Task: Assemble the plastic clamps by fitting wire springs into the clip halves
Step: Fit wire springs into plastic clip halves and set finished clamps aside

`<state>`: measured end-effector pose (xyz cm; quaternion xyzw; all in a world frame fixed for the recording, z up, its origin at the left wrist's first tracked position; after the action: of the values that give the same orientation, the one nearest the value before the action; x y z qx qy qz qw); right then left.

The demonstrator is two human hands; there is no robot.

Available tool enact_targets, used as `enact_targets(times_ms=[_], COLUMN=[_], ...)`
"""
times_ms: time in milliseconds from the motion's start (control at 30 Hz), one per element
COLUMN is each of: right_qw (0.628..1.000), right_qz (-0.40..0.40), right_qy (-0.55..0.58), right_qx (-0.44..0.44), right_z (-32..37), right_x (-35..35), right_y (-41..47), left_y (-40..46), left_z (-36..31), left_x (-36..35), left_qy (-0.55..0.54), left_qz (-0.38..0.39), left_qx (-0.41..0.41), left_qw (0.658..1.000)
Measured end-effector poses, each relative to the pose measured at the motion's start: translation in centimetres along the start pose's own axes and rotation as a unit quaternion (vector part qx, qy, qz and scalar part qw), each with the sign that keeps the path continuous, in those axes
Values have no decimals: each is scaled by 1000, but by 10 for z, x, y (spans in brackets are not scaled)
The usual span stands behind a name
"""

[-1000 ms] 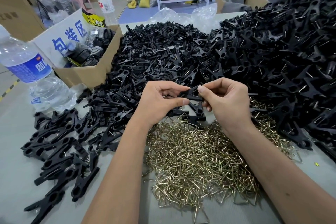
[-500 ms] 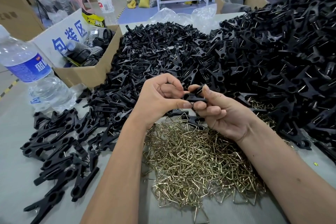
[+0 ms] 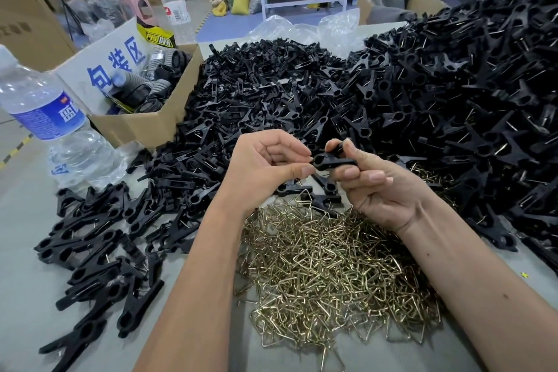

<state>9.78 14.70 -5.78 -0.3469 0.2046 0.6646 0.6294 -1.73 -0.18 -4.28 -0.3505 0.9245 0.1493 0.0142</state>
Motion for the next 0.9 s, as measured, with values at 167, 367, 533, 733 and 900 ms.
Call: enact_targets(times_ms=[167,367,533,733,900], right_qw=[1000,1000,945,742,470], right_qz=[0,7,-144,-347,-267], right_qy=[2,-20,-248,-504,-818], right_qx=[3,19,158,275,199], right_z=[1,0,36,118,96], right_x=[1,5,-1,-8,-32], right_y=[0,0,-2,11,59], left_y=[-1,0,6,30,47], left_z=[0,-2,-2,2,7], left_x=[-1,0,16,29,25], left_qy=[-3,6,177,392,485], left_qz=[8,-17,-189,-178,-123], left_qx=[-9,-25,-69,36,89], left_qw=[1000,1000,963,902,861])
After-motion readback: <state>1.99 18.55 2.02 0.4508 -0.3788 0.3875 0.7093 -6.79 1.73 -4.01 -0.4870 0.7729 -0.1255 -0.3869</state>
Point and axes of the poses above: each hand's wrist, its own y-axis towards the middle knuckle, its own x-axis out of the back of the hand, z = x × y, the point moved 3 cm from there along y, towards the middle knuckle, and after that the axes turned 14 degrees about -y, right-handed, at the moved point
